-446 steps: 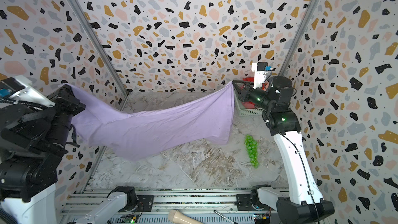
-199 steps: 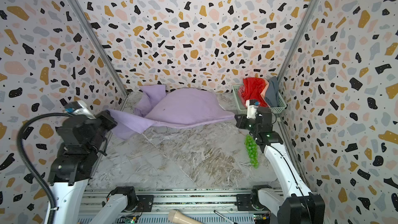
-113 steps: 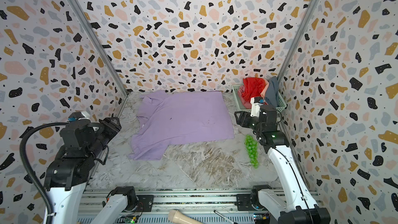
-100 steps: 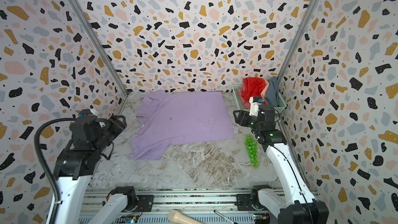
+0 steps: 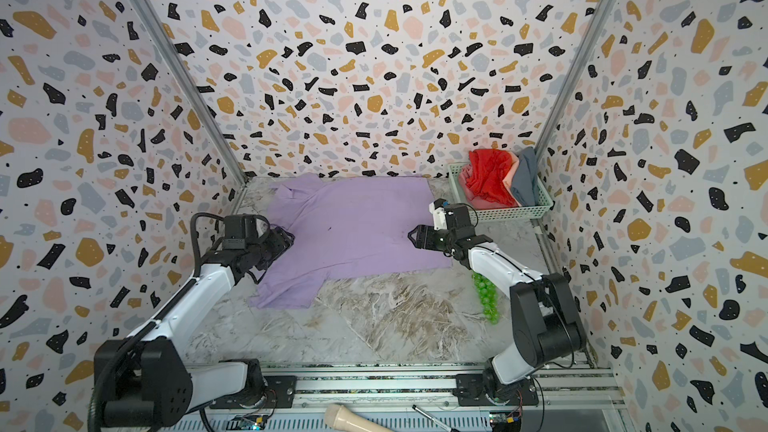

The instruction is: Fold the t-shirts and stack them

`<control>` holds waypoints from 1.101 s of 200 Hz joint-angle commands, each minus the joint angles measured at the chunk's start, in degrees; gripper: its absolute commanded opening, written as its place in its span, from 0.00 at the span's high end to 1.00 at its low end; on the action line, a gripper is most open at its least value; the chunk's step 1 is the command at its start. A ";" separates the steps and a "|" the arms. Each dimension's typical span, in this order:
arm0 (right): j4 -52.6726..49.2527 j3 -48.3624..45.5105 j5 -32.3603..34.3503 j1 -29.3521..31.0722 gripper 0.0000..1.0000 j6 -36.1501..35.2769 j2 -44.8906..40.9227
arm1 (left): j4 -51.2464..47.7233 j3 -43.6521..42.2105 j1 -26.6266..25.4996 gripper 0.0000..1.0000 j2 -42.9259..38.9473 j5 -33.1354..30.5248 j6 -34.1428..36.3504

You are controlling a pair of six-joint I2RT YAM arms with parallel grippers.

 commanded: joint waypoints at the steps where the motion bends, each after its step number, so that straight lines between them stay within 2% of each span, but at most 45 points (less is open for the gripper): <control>1: 3.66 2.02 -0.78 0.02 0.18 -1.48 2.77 | 7.20 -0.99 0.25 0.26 5.80 1.05 0.51; 51: 7.29 2.42 -2.48 0.28 0.13 -0.15 13.33 | 12.50 -1.89 0.41 0.26 16.60 0.40 -0.31; 85: 6.96 0.97 0.18 0.43 0.12 0.46 13.57 | 13.72 0.57 1.53 0.26 24.12 0.36 2.07; 124: 6.23 5.00 0.96 0.37 0.12 0.02 18.74 | 9.17 12.04 2.82 0.26 34.36 -2.70 9.31; 153: 4.08 11.96 1.59 0.37 0.12 -0.69 23.27 | 5.30 22.00 3.76 0.26 39.36 -1.63 14.09; 184: 0.82 16.90 1.36 0.37 0.12 -3.24 24.12 | 0.51 29.43 3.94 0.26 37.34 -0.77 21.41; 203: -0.44 16.75 0.82 0.37 0.12 -4.56 21.55 | -1.96 29.83 3.94 0.24 30.86 -2.71 24.52; 220: -1.70 15.09 1.12 0.37 0.12 -5.17 17.32 | -5.61 27.69 3.94 0.23 24.03 -6.61 23.96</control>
